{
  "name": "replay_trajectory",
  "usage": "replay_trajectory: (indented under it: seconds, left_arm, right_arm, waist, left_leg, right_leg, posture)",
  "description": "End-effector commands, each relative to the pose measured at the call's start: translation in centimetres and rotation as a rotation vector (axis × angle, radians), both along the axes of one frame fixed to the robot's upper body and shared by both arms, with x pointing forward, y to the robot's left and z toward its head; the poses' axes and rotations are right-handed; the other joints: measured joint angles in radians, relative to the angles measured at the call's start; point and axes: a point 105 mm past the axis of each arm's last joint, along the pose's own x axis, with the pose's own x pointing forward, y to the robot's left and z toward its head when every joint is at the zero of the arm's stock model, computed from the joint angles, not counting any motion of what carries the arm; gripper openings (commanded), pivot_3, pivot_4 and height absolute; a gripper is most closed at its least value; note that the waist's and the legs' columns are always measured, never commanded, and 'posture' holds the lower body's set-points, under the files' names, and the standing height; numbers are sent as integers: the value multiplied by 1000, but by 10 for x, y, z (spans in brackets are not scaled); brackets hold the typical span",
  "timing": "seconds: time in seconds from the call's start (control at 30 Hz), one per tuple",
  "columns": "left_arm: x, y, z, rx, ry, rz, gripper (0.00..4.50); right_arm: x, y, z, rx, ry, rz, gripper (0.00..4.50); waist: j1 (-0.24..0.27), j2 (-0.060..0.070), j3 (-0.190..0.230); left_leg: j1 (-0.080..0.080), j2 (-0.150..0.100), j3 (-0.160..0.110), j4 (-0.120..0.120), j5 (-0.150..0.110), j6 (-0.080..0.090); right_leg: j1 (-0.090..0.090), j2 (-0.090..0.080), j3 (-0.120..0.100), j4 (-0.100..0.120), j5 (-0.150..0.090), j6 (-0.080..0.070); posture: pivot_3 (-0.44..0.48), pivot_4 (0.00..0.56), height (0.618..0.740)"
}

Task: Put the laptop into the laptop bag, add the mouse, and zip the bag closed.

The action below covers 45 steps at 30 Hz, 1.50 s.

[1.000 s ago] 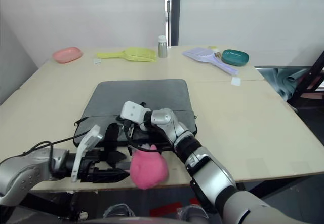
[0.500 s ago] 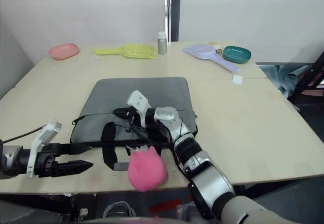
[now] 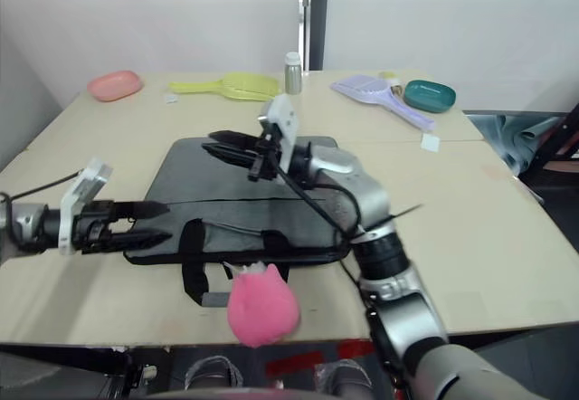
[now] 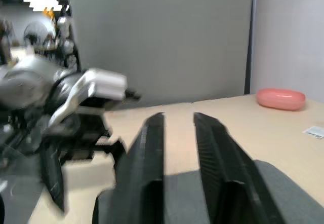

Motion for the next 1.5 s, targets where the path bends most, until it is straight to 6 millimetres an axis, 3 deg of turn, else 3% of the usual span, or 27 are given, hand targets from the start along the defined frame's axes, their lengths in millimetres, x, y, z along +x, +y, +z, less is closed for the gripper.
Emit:
replay_trajectory:
  seconds: [0.03, 0.2, 0.27, 0.37, 0.53, 0.63, 0.73, 0.9, 1.23, 1.47, 1.5]
  left_arm:
    - [11, -15, 10, -25, -60, -63, 2602]
    - [35, -45, 10, -51, -141, -133, 680]
    - [46, -63, 5, -63, -177, -176, 67]
    - [60, -87, -1, -81, -217, -224, 29]
    - [77, -109, -17, -66, -264, -260, 29]
    - [82, -112, -39, 15, -285, -289, 29]
    - [85, -109, -77, 168, -283, -322, 29]
    - [85, -104, -106, 220, -241, -325, 29]
    - [85, -108, -120, 227, -231, -315, 29]
    - [81, -101, -122, 230, -220, -321, 29]
    - [81, -101, -121, 222, -217, -320, 9]
  right_arm:
    - [-13, -41, 3, -89, -78, -40, 2546]
    - [-27, -84, -5, -238, -91, -83, 4395]
    - [-37, -95, -14, -308, -96, -75, 4500]
    - [-51, -104, -26, -371, -90, -58, 4500]
    - [-76, -108, -41, -441, -79, -11, 4500]
    - [-86, -105, -48, -461, -80, 12, 4500]
    - [-97, -97, -62, -510, -78, 64, 4500]
    - [-97, -89, -76, -534, -123, 108, 4500]
    - [-93, -78, -128, -659, -307, 283, 4500]
    - [-80, -64, -141, -677, -356, 299, 4500]
    - [-78, -62, -140, -667, -360, 290, 4251]
  waist:
    - [19, 0, 0]
    - [34, 1, 1]
    - [38, 1, 1]
    - [39, 0, 1]
    - [34, 0, 1]
    - [33, 0, 1]
    - [36, 0, 1]
    - [42, 0, -3]
    - [39, 2, -14]
    - [34, 2, -14]
    - [34, 2, -14]
  left_leg:
    - [1, 0, 0, 1, 0, 0]
    - [2, -1, 0, 6, 0, 1]
    - [3, -1, 0, 8, 0, 1]
    - [5, -1, 0, 10, 0, 3]
    - [6, -1, 2, 14, 0, 6]
    - [6, -2, 2, 15, -1, 12]
    - [8, -2, 2, 15, -1, 13]
    - [14, -3, 2, 17, -2, 13]
    - [14, -3, 2, 22, -1, 15]
    - [14, -3, 2, 22, -1, 15]
    - [13, -3, 2, 22, -1, 15]
  right_leg:
    - [1, 0, 0, 0, 0, 0]
    - [2, -1, 2, 5, 1, 1]
    - [3, -2, 2, 8, 1, 0]
    - [5, -2, 4, 9, -1, -2]
    - [6, -2, 6, 11, -3, -8]
    - [6, -3, 7, 12, -3, -8]
    - [8, -3, 7, 12, -3, -8]
    - [16, -5, 6, 13, -3, -8]
    - [17, -8, 6, 16, -1, -9]
    - [17, -8, 6, 16, -1, -9]
    - [17, -8, 6, 16, -1, -9]
  posture:
    - [0, 150, 740]
    - [0, 150, 740]
    - [0, 150, 740]
    - [0, 150, 740]
    - [0, 150, 740]
    - [0, 150, 740]
    - [0, 150, 740]
    - [0, 150, 740]
    - [0, 150, 740]
    - [0, 150, 740]
    - [0, 150, 740]
